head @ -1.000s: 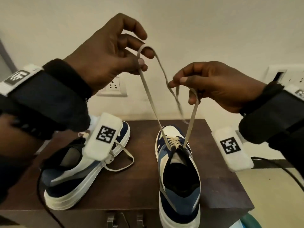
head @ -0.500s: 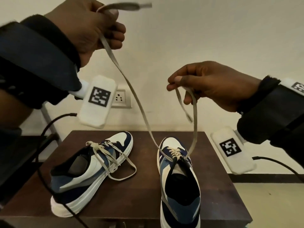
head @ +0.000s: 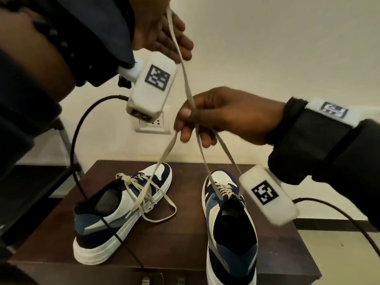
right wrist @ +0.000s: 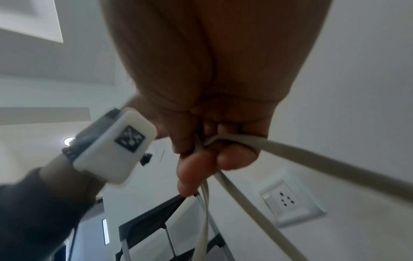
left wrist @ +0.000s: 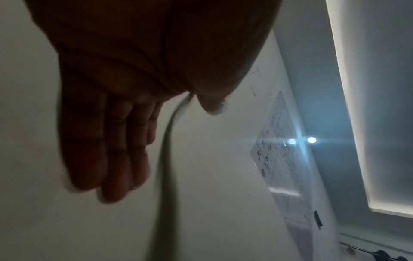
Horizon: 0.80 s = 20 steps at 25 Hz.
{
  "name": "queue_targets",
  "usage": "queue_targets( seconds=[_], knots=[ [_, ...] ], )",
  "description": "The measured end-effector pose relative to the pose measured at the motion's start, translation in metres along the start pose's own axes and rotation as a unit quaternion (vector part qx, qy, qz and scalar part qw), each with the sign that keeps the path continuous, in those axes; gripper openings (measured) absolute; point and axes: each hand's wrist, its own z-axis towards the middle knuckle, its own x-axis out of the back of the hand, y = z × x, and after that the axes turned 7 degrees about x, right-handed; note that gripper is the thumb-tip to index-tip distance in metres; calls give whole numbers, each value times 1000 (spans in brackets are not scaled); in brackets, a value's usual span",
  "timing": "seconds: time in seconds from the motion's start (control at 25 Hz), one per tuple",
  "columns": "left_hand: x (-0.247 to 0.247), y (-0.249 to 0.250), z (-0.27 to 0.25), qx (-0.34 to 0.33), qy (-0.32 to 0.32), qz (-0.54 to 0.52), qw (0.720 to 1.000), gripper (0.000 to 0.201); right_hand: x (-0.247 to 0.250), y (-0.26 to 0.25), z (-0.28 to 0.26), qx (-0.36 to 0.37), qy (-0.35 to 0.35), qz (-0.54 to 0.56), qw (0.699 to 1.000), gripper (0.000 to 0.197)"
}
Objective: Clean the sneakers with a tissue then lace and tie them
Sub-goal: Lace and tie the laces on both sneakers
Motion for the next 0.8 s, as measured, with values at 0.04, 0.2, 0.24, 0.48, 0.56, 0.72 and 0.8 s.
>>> queue_targets(
  seconds=[0.04,0.2,0.24,0.48,0.56,0.72,0.8],
  knots=[
    [-2,-9,1,47,-41,25,998,78,8,-4,-1,4,18,12,1000,31],
    [-40,-70,-2,106,-245,51,962,125,25,0,-7,4,86,34,996,41],
    [-56,-83,-4,71,-258,2,963,113,24,4,-9,-2,92,39,995,42],
    [-107,-123,-17,-64,-174,-245,952,55,19,25,-14,-11,106,41,993,43],
    [-106,-128,-14,-80,-136,-199,967,51,17,32,-14,-11,130,42,991,43],
    [-102,-138,-13,-102,-61,-189,975,33,16,38,-14,-13,191,40,981,41],
    [-93,-140,-14,-83,-31,-188,978,29,18,40,-15,-22,196,49,979,40]
  ],
)
